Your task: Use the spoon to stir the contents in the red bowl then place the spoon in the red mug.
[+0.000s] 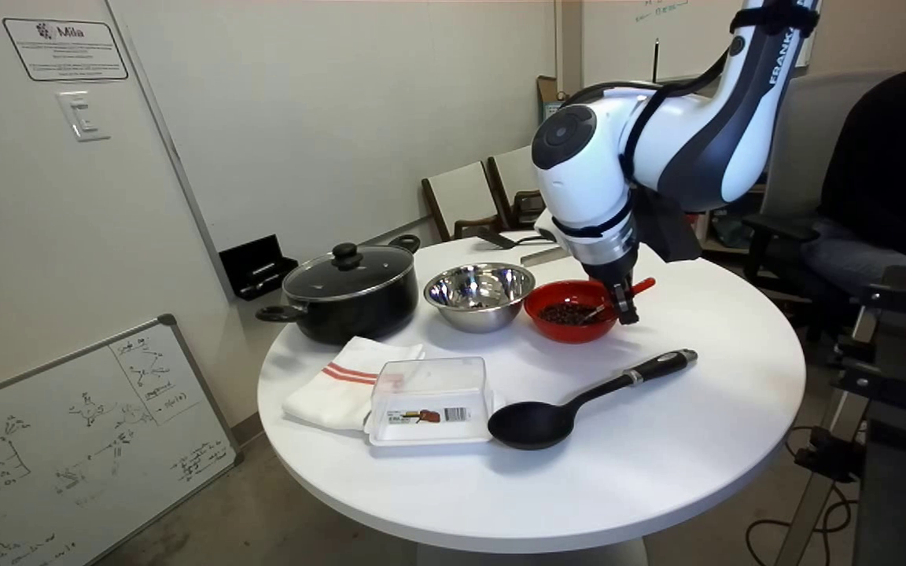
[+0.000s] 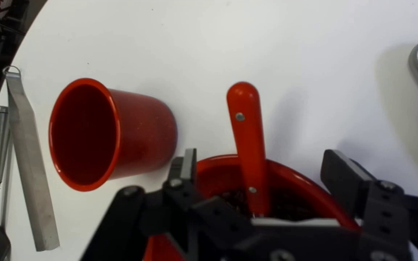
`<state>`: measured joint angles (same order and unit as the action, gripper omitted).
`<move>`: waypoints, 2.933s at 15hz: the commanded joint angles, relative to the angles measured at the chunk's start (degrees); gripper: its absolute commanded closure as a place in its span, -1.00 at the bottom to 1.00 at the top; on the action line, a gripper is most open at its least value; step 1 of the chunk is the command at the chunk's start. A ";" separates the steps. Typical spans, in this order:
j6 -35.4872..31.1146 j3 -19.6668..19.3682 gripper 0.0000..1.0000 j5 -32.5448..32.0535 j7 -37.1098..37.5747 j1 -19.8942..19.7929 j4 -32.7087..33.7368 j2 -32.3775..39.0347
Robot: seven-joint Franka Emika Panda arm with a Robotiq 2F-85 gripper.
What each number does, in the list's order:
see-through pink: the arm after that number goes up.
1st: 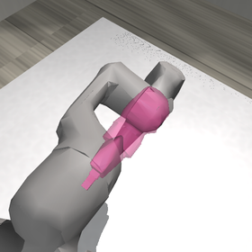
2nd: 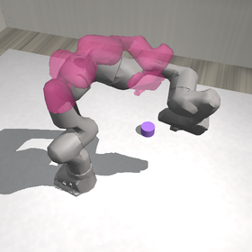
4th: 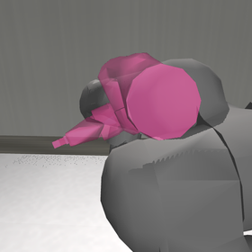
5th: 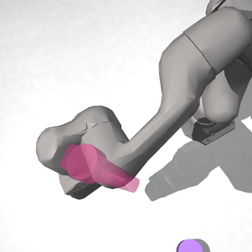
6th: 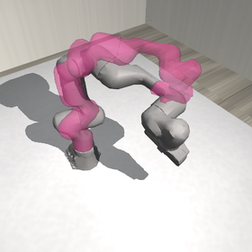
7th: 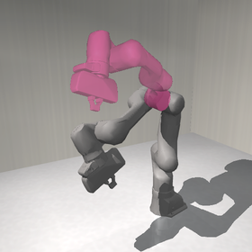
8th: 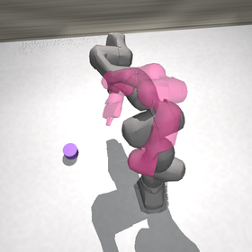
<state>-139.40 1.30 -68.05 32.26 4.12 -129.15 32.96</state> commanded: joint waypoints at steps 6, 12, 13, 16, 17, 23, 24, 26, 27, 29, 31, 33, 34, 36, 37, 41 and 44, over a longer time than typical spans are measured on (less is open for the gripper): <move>0.02 -0.25 0.34 4.49 -5.35 0.16 2.25 1.84; 1.14 -0.46 0.05 4.53 -4.62 1.61 1.49 0.60; 1.32 -0.44 0.52 4.46 -4.50 1.86 1.40 0.44; 1.67 -0.38 0.75 4.28 -4.40 2.50 1.27 0.15; 1.66 -0.34 0.88 4.13 -4.21 2.71 0.93 -0.16; 1.99 -0.28 0.92 3.45 -3.47 3.56 -0.06 -0.86; 2.09 -0.34 0.92 3.28 -3.21 3.71 -0.09 -0.86; 3.56 -0.88 0.93 1.91 -0.99 4.86 -0.07 -1.08; 4.64 -0.94 0.93 1.32 0.07 5.42 -0.25 -1.42; 8.01 -0.90 0.93 -0.34 2.56 6.85 -0.58 -2.15; 10.98 -0.15 0.93 -1.55 4.41 7.62 -1.06 -2.98; 13.06 0.77 0.93 -1.80 5.02 7.93 -1.42 -3.72; 14.05 1.13 0.93 -1.58 4.86 8.00 -1.48 -3.93; 15.91 2.14 0.93 0.60 2.98 7.49 -1.35 -4.01; 16.77 2.60 0.93 1.95 1.89 7.10 -1.29 -4.04; 20.38 3.13 0.93 4.60 1.87 7.12 -0.82 -4.07; 21.72 3.42 0.93 7.37 1.75 6.92 -0.62 -4.23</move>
<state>-119.91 3.73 -63.66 35.49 11.63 -129.58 29.97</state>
